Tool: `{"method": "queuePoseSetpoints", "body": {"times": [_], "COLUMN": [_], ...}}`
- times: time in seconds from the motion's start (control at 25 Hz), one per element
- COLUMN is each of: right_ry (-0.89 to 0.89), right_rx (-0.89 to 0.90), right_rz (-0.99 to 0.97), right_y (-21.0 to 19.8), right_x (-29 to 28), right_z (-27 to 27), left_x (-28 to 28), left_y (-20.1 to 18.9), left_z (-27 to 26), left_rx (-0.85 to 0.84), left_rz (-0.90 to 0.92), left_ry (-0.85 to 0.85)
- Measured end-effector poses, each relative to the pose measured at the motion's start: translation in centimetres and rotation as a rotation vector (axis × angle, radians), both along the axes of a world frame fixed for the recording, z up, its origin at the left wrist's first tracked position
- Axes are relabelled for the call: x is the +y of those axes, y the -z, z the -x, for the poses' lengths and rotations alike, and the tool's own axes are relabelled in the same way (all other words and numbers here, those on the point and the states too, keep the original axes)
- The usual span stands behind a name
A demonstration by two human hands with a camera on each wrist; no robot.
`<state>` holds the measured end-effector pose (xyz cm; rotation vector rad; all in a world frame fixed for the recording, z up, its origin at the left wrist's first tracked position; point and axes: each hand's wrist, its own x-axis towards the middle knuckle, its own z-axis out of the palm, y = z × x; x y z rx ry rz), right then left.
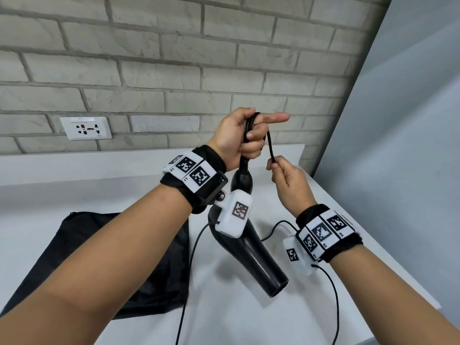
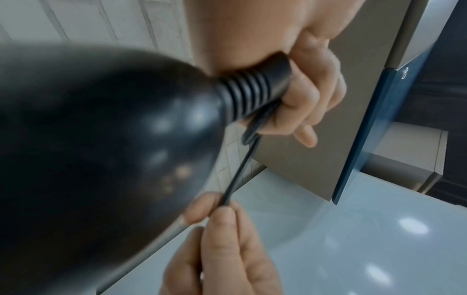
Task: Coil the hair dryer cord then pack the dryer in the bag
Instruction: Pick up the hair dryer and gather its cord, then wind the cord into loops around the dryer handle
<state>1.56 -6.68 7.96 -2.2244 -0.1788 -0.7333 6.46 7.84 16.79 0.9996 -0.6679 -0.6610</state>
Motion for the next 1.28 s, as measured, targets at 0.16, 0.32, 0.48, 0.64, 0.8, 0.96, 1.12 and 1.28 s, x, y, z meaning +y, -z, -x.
{"method": "queuePoseSetpoints", "body": {"times": [0.16, 0.32, 0.48, 0.64, 0.8, 0.96, 1.12, 1.28], "right_ry": [0.023, 0.056, 0.008, 0.029, 0.076, 0.146, 0.179, 0.254], "right_rx": [0.083, 0.210, 0.271, 0.252, -0.068, -0.380, -0.475, -0.296], "right_rz": [0.185, 0.422, 0.531, 0.592, 0.577, 0.598, 0.541, 0.357], "right_y": [1.0, 1.4, 1.2, 1.5, 1.1, -2.1, -5.5, -8.0], "right_x": [-1.5, -2.4, -1.4, -0.8, -1.1, -1.0, 0.2, -0.2], "right_z": [1.3, 2.4, 3.0, 3.9, 4.7, 4.1, 2.8, 0.7], "left_x": [0.0, -0.7, -1.4, -1.6, -1.7, -2.1, -2.0, -1.8], "left_y": [0.2, 0.0, 0.1, 0.7, 1.2, 1.7, 1.7, 1.1], "left_z": [0.0, 0.2, 0.1, -0.9, -1.1, -0.7, -0.2, 0.7], "left_rx": [0.010, 0.001, 0.015, -0.013, -0.274, -0.487, -0.564, -0.526], "left_rz": [0.058, 0.087, 0.088, 0.074, -0.139, -0.307, -0.487, -0.560], "left_ry": [0.013, -0.064, -0.152, -0.308, -0.463, -0.483, -0.446, -0.241]}}
